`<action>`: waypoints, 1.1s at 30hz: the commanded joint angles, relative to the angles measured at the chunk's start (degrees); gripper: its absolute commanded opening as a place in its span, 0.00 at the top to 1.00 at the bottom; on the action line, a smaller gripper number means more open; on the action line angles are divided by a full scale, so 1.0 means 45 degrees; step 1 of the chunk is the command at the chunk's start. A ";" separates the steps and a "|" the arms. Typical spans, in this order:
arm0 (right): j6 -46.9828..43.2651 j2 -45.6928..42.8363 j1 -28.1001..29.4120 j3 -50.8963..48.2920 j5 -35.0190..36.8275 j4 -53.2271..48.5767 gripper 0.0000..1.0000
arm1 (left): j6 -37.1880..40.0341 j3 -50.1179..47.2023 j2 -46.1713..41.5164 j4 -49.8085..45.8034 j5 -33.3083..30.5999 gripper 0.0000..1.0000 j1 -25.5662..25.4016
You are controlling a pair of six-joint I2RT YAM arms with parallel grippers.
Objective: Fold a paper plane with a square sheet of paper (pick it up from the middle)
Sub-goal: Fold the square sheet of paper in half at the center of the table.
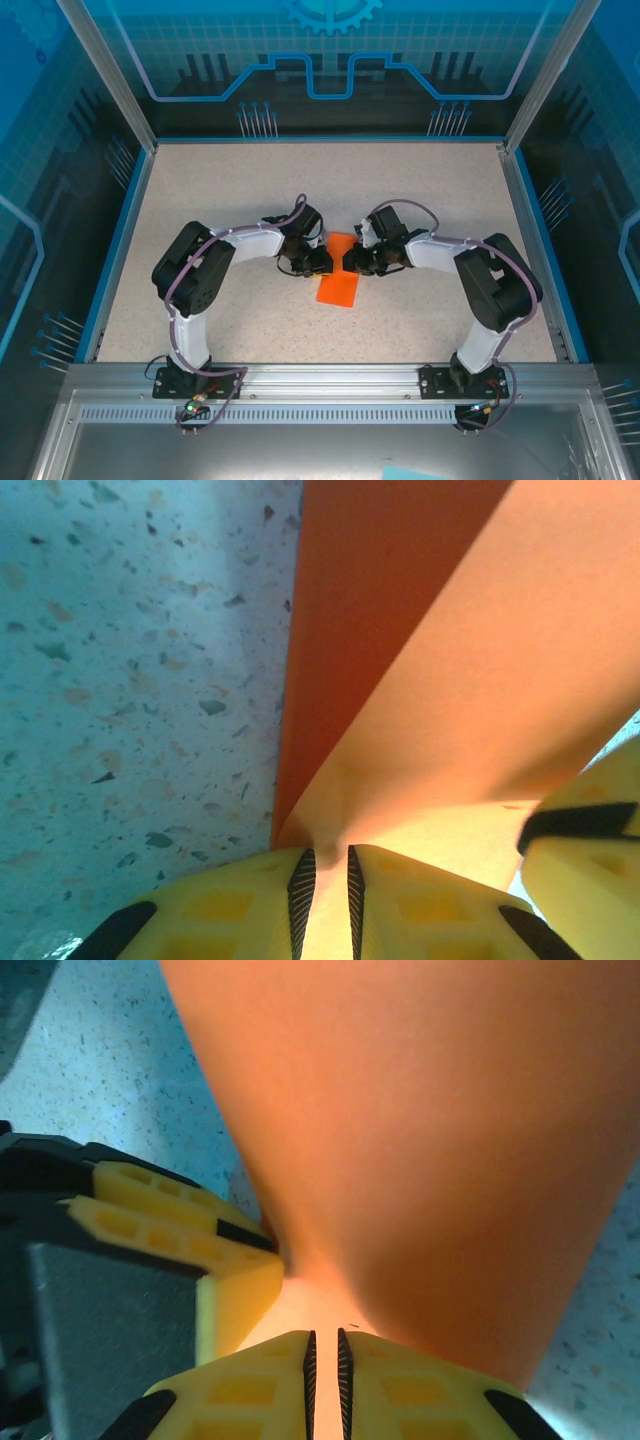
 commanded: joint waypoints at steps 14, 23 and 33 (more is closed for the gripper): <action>-0.1144 0.1251 -0.0167 0.0551 -0.0555 -0.0337 0.84 | 0.0350 -0.0429 -0.0438 -0.1704 -0.1093 0.76 -0.0021; -0.1503 0.1389 -0.0138 0.0640 -0.0593 -0.0733 0.85 | 0.0256 -0.0229 -0.0875 -0.1823 -0.0926 0.74 -0.0102; -0.1546 0.1303 -0.0113 0.0580 -0.1018 -0.0697 0.84 | -0.0307 -0.0382 -0.1480 -0.1273 -0.0545 0.74 -0.0736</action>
